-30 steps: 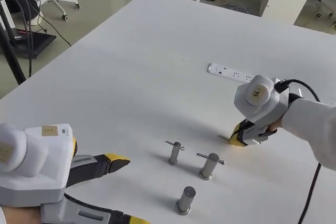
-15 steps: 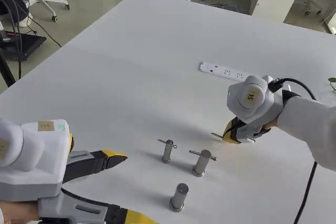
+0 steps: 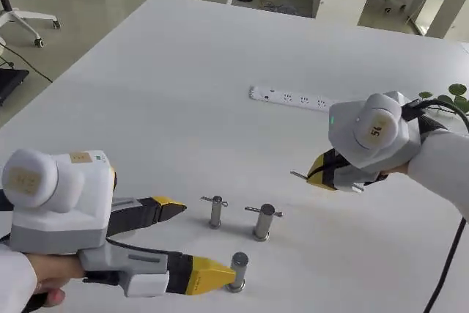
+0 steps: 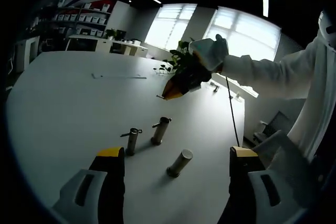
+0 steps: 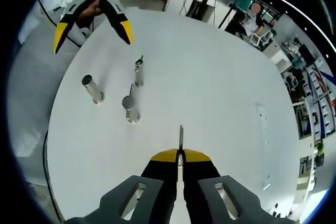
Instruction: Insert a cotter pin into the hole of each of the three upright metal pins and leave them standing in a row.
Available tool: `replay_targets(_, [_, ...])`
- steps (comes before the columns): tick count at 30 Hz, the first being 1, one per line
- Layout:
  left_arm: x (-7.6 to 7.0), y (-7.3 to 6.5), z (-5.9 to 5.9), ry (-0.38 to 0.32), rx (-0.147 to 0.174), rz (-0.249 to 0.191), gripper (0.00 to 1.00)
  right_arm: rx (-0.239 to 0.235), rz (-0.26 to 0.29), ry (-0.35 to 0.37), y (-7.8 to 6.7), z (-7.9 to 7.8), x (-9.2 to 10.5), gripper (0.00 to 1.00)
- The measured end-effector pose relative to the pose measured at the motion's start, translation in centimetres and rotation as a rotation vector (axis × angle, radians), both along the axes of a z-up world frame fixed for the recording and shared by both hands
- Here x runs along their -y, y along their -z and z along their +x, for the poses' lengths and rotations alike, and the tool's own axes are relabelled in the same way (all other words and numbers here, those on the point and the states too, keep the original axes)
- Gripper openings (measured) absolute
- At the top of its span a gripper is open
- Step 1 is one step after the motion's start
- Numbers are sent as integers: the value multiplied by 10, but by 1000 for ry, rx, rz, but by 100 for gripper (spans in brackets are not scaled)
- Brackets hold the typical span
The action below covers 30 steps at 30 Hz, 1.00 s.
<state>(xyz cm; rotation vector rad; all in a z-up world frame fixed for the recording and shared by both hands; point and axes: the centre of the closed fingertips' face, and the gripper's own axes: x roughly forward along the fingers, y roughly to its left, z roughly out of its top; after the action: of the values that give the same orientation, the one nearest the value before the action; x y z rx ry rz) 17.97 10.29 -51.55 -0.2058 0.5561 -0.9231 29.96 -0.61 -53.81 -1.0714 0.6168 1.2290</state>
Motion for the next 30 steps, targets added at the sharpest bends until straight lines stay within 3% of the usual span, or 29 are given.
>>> replay_targets(3, [9, -6, 5, 11, -10, -26, 72, 31, 29, -4, -12, -10, 0, 0])
replay_targets(5, [15, -10, 10, 14, 20, -31, 66, 93, 62, -21, -22, -13, -4, 0])
replay_targets(9, [25, -12, 17, 22, 5, -38, 63, 115, 97, -1, -29, -29, -6, 0])
replay_targets(13, [35, -19, 23, 24, -5, -71, 54, 139, 130, 1, -35, -49, -8, 0])
replay_targets(18, [48, -25, 27, 24, -38, -117, 49, 196, 118, 4, -39, -68, -5, 0])
replay_targets(20, [55, -27, 27, 29, -74, -148, 44, 217, 102, -1, -39, -71, -4, 0])
replay_targets(22, [61, -28, 27, 38, -70, -148, 38, 200, 122, 11, -41, -81, -7, 0])
replay_targets(24, [65, -30, 28, 42, -63, -157, 34, 214, 140, 5, -45, -88, -11, 0])
replay_targets(30, [79, -34, 22, 78, -89, -183, 25, 231, 160, 0, -52, -100, -20, 0])
